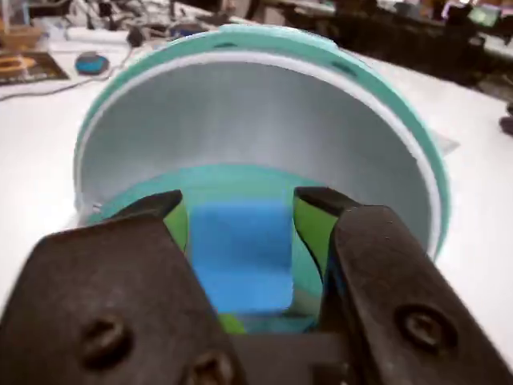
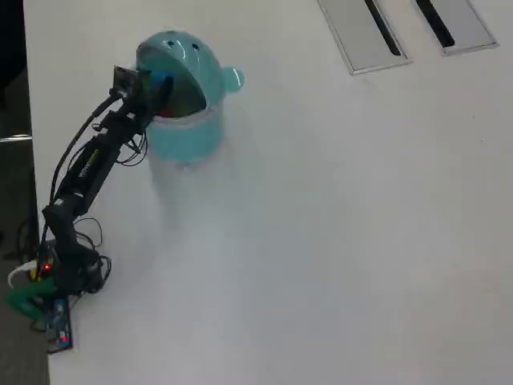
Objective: Grasp RGB lego blocks and put them in the bin one by one.
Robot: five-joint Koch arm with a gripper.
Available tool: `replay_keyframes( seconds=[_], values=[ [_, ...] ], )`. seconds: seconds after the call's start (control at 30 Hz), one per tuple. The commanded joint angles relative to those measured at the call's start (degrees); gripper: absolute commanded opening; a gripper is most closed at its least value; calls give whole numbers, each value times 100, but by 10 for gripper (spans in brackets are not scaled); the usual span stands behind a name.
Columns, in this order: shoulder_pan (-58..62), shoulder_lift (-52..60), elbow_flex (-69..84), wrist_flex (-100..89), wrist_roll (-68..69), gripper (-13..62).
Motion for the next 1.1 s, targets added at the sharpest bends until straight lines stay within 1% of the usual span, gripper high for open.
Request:
replay_keyframes(
  seconds=[0.0, 0.1, 0.37, 0.5, 0.63, 0.87, 1.07],
  values=[
    [79, 114, -659, -624, -9, 267],
    [299, 308, -615, -589, -79, 335],
    [404, 1020, -352, -571, 53, 340],
    [413, 1538, 114, -563, 132, 339],
    [563, 1969, 615, -580, 659, 339],
    [835, 2426, 914, -606, 1687, 341],
    [1178, 2856, 1327, -624, 3129, 340]
  ],
)
